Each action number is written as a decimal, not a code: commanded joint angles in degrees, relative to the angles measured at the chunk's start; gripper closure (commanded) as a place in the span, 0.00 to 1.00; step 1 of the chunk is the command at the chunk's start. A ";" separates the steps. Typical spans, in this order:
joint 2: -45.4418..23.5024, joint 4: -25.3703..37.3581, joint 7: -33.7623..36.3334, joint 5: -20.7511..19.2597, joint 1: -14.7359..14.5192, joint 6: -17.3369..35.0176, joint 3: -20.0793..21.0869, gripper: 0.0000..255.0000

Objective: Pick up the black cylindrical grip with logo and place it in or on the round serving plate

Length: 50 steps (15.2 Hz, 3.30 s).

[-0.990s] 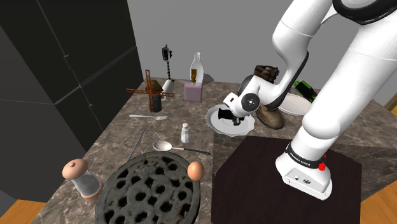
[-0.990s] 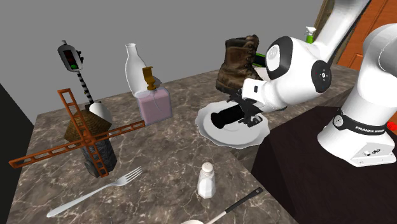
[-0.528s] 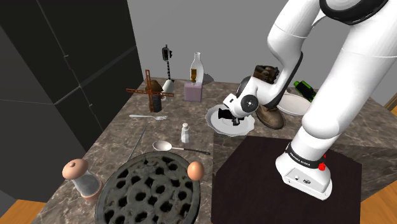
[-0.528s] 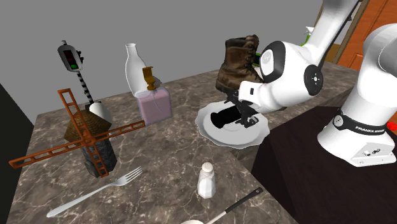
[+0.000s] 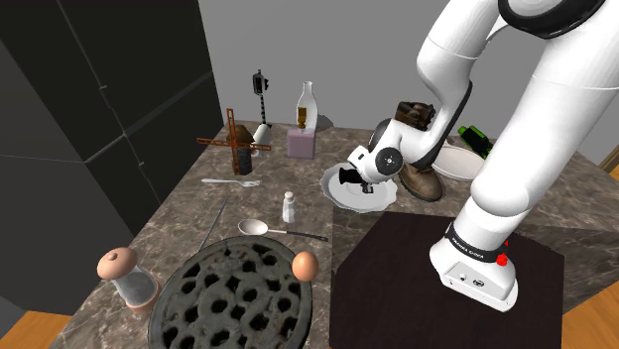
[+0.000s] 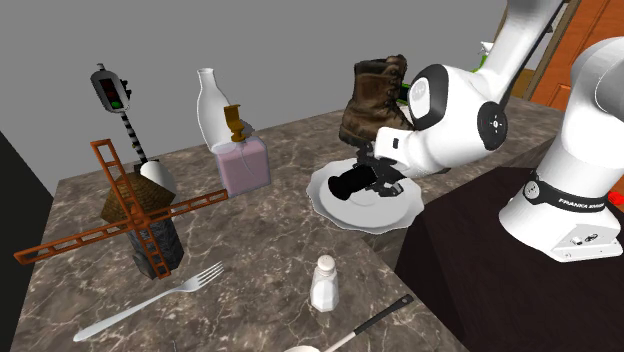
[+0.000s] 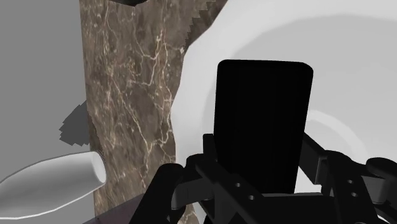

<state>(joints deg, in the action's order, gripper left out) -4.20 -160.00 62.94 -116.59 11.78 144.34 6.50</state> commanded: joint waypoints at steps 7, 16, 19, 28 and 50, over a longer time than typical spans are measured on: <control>1.14 -0.40 -1.14 0.83 0.05 0.55 -0.06 1.00; 12.10 -3.61 -13.29 10.14 0.73 4.78 -0.70 1.00; 15.75 -4.63 -18.07 13.99 0.96 5.92 -0.88 1.00; 20.16 -7.64 -21.26 21.78 -1.55 4.85 1.88 1.00; 5.33 -3.60 -3.23 7.02 -1.72 0.15 2.70 0.00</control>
<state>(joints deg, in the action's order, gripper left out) 1.17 -163.56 59.69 -109.53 10.06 144.45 9.20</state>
